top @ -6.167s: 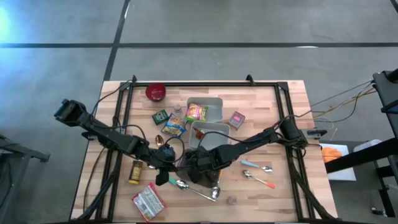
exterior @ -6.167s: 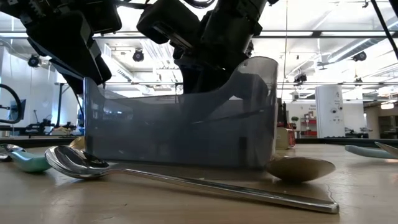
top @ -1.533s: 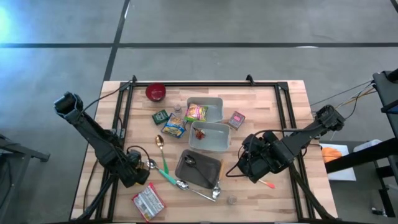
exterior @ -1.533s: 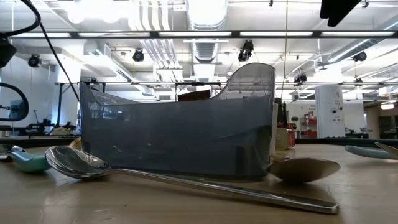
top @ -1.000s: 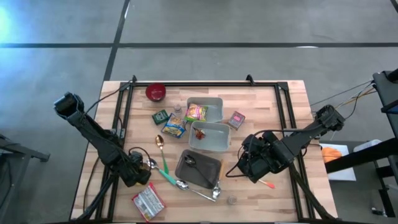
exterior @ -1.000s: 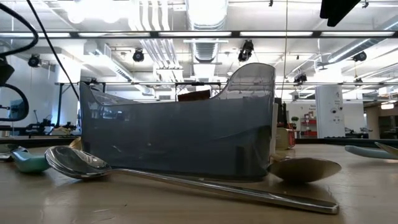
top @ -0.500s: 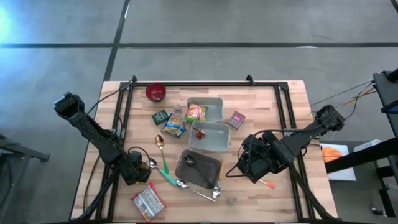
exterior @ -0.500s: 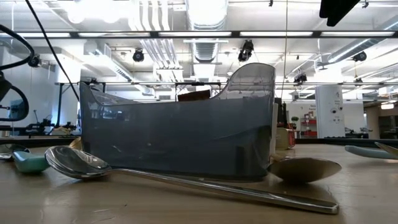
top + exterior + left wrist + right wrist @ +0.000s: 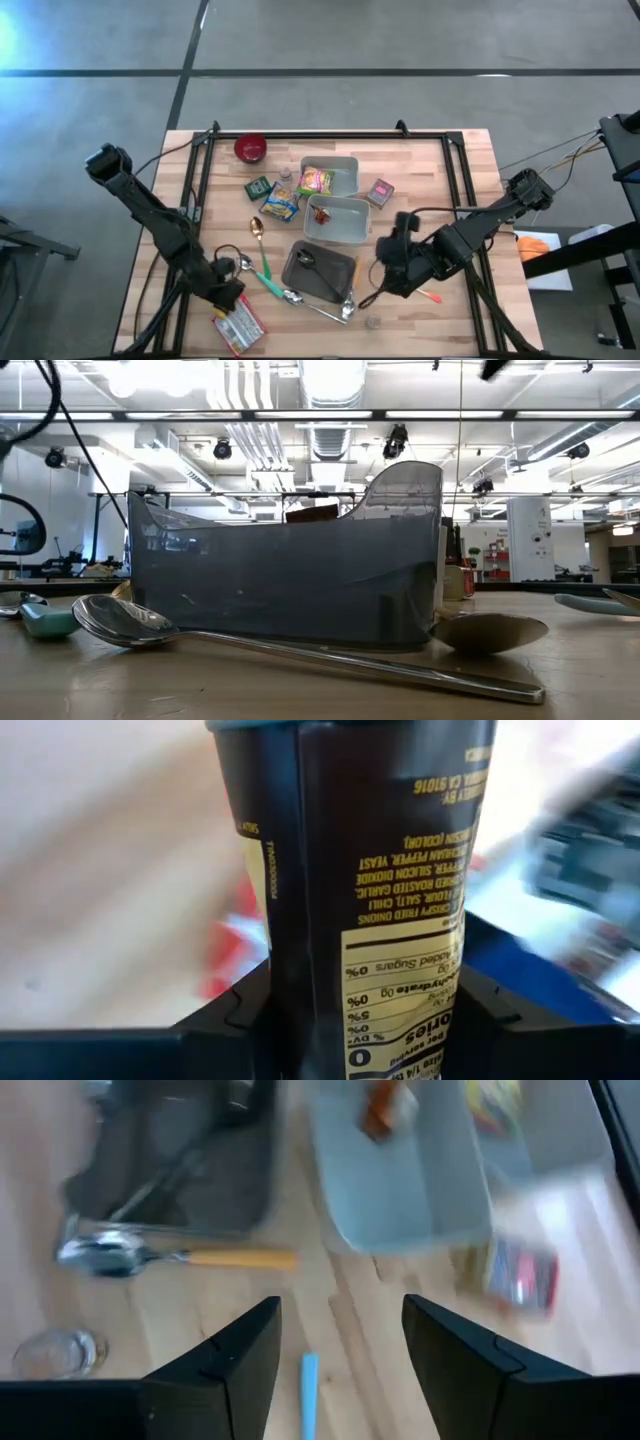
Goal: Pick & Place Food Item
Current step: Put the yellow seasoning bottle into the bottom gray bin
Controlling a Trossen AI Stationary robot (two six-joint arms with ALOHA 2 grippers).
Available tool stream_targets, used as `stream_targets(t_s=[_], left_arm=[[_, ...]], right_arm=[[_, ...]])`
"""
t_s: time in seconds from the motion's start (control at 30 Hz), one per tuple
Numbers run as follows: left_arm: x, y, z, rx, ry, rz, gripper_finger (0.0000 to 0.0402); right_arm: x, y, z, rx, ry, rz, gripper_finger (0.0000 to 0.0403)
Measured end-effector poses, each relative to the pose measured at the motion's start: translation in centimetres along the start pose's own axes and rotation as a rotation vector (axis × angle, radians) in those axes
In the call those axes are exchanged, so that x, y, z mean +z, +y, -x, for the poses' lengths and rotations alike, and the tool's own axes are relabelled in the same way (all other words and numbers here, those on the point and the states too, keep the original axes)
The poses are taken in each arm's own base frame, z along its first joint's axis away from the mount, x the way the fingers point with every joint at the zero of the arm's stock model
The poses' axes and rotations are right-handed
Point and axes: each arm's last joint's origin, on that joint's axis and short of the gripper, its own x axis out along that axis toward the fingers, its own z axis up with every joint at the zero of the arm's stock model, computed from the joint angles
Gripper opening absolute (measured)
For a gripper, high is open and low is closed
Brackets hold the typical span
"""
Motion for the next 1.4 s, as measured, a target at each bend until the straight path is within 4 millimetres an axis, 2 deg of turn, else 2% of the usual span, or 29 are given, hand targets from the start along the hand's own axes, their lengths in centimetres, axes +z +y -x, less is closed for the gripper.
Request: stream_targets(t_s=[0.2,0.33,0.5,0.67,0.83,0.93,1.17,1.3,1.4], left_arm=[[-1.0,-3.1,3.1,-0.284,-0.057,-0.002,0.0175],[-0.2,-5.0,4.8,-0.391,-0.130,0.017,0.0175],[1.8,-7.7,6.6,-0.443,-0.147,-0.059,0.0175],[4.3,-10.2,8.6,-0.477,-0.105,-0.176,0.0175],[6.4,-12.1,10.2,-0.482,-0.047,-0.279,0.0175],[7.4,-13.2,10.8,-0.487,-0.007,-0.333,0.0175],[9.2,-15.0,11.2,-0.504,0.092,-0.444,0.0175],[9.4,-16.0,11.4,-0.520,0.118,-0.508,0.0175],[9.3,-17.0,11.8,-0.545,0.131,-0.580,0.0175]], right_arm=[[2.1,1.4,0.2,0.057,-0.232,0.345,0.0207],[3.7,2.0,0.8,0.001,-0.417,0.509,0.0207],[5.4,2.3,1.7,-0.086,-0.594,0.576,0.0207],[7.0,1.5,2.7,-0.036,-0.625,0.529,0.0207],[8.6,1.1,2.8,0.034,-0.640,0.504,0.0211],[9.4,1.1,3.1,0.043,-0.653,0.502,0.0230],[10.6,1.6,2.7,-0.017,-0.650,0.603,0.0319],[11.1,2.2,2.3,-0.031,-0.654,0.674,0.0356],[11.5,2.7,2.0,-0.034,-0.654,0.697,0.0367]])
